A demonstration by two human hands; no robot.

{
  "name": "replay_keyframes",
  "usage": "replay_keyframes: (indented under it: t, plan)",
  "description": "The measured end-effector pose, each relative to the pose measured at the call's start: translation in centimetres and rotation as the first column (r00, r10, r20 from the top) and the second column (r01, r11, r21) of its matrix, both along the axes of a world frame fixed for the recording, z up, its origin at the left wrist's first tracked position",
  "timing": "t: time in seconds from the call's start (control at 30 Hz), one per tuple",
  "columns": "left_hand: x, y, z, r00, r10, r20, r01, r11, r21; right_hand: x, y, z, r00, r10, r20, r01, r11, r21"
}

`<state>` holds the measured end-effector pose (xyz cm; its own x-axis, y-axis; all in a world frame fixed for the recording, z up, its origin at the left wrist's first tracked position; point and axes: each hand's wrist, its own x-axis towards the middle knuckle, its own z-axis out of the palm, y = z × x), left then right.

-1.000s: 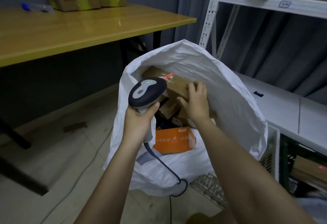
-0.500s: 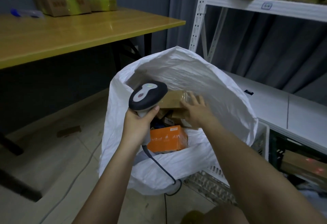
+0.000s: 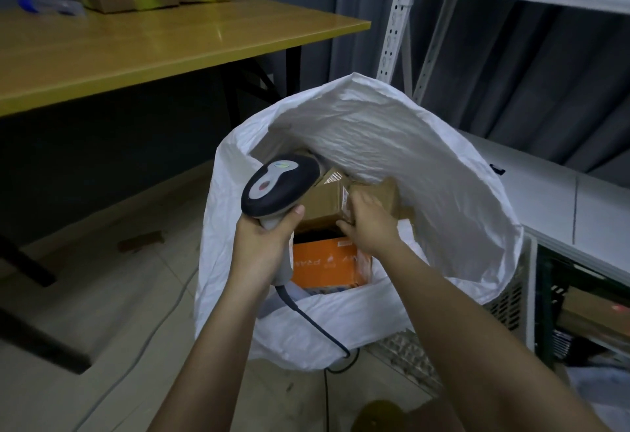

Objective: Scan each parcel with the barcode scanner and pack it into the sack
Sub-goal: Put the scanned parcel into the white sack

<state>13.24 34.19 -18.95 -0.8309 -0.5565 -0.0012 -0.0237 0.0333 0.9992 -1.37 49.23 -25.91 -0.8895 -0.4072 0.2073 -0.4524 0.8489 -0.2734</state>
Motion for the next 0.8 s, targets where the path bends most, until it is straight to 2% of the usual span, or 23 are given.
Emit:
replay_keyframes:
  t: [0.07,0.2,0.3,0.43,0.57,0.67,0.8]
  plan:
    - [-0.3,-0.4,-0.4,1.000,0.002,0.012,-0.002,1.000,0.004,-0.4,-0.7,-0.2,0.999,0.011,0.039,-0.007,0.994,-0.106]
    - [-0.6,-0.9,-0.7,0.999,0.026,0.018,-0.026,0.999,0.023,-1.6,-2.1,-0.7,0.984,0.087,0.155,-0.098,0.993,0.062]
    - [-0.6,-1.3,-1.0,0.999,0.044,0.012,-0.045,0.999,0.024,-2.1,-2.8,-0.5,0.972,0.138,0.191,-0.145,0.989,0.024]
    - [-0.6,-2.0,-1.3,0.995,0.094,-0.013,-0.094,0.995,0.025,-2.1,-2.5,1.0,0.975,0.188,0.122,-0.196,0.979,0.058]
    - [-0.6,-2.4,-1.4,0.994,0.106,-0.026,-0.104,0.992,0.075,-1.7,-0.5,2.9,0.976,0.216,-0.018,-0.202,0.937,0.283]
    - [-0.8,-2.2,-1.5,0.995,0.093,-0.033,-0.091,0.994,0.064,-1.6,0.6,2.9,0.979,0.203,0.001,-0.185,0.890,0.418]
    - [-1.1,-1.9,-1.8,0.996,0.081,-0.027,-0.079,0.996,0.044,-3.2,-0.2,1.6,0.995,0.090,0.046,-0.102,0.900,0.424]
